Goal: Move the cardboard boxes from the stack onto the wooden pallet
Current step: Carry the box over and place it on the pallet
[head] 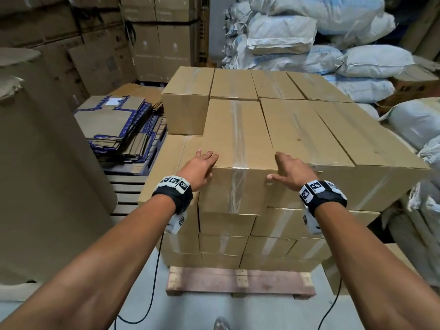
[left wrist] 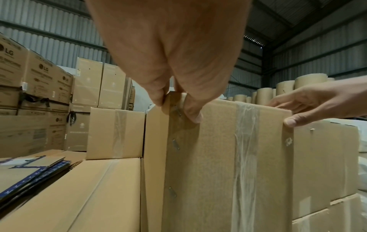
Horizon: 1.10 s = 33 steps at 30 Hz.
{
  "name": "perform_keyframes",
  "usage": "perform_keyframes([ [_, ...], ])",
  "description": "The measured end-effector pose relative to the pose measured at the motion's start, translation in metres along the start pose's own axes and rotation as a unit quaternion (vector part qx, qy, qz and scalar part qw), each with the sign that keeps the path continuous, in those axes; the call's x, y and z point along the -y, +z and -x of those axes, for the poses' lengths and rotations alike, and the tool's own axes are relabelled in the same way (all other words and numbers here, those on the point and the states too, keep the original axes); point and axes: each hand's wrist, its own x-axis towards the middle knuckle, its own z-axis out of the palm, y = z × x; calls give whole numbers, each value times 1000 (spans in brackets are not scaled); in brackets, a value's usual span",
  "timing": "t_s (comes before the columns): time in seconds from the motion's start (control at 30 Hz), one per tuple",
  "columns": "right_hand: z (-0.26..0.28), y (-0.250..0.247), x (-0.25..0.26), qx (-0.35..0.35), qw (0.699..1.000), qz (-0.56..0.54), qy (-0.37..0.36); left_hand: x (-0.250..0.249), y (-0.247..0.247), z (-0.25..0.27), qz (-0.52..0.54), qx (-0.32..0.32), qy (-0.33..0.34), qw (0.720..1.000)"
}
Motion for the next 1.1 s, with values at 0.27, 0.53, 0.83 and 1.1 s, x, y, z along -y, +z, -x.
perform_keyframes([
  [0.27, -1, 13, 13, -122, 988, 99, 4, 18, -1, -16, -2, -9, 7, 1000],
  [0.53, 3, 13, 25, -143, 982, 114, 41, 23, 0, -29, -16, -11, 8, 1000],
  [0.83, 0, 17, 28, -164, 978, 120, 51, 26, 3, -38, -26, -10, 16, 999],
  [1.1, -1, 37, 23, -200, 976, 81, 39, 15, 5, -31, -51, 6, -14, 999],
])
